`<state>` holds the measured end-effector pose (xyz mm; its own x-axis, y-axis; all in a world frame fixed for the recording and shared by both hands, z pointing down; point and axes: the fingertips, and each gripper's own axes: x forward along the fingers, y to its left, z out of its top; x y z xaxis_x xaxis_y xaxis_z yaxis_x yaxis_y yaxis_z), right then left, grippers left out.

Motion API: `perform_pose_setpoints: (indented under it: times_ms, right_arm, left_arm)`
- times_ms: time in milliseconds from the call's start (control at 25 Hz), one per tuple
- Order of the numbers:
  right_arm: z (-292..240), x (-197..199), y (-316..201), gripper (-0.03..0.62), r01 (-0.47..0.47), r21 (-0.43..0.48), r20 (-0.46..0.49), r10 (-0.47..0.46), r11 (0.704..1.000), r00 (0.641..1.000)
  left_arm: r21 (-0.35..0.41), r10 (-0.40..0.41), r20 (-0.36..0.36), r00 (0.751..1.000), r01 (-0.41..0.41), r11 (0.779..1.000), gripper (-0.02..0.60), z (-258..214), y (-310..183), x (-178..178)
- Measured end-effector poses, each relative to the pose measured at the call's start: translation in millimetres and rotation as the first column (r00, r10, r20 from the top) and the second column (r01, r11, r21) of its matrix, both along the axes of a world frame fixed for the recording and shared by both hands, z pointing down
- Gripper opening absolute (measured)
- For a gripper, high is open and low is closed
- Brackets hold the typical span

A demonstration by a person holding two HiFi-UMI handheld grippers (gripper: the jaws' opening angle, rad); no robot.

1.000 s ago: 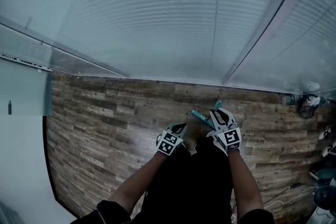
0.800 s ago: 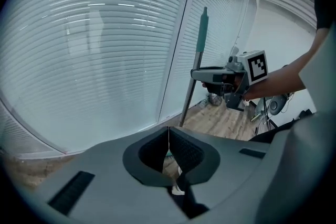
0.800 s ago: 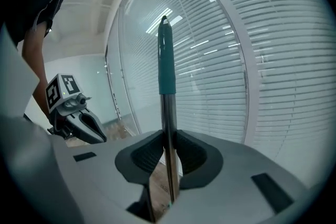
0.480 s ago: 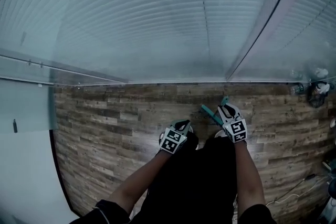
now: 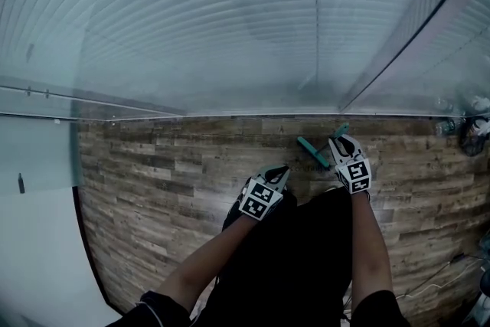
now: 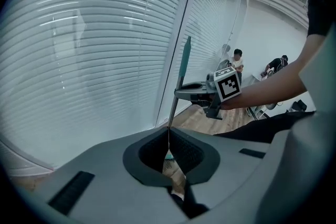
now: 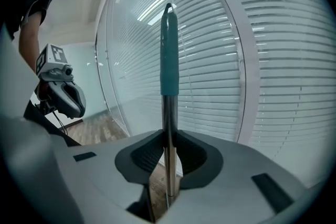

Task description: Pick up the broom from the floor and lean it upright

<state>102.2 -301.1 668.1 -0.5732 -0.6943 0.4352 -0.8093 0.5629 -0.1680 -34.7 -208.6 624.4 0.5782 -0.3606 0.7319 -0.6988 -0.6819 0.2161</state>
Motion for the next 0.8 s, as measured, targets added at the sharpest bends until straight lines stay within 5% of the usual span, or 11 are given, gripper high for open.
perform_pose_setpoints:
  times_ms: [400,800]
  right_arm:
    - [16.2,25.4,-70.7,0.087,-0.137,0.020,-0.060,0.138,0.990,0.989]
    - [32.7,73.4,-94.9,0.087,-0.285,-0.015,-0.046,0.284,0.958,0.958]
  left_arm:
    - [0.006,-0.001,-0.016,1.000,0.001,1.000,0.020,14.4,-2.8,-8.9]
    - [0.036,0.172,-0.018,0.985,-0.171,0.985,0.020,9.3,12.6,-3.2]
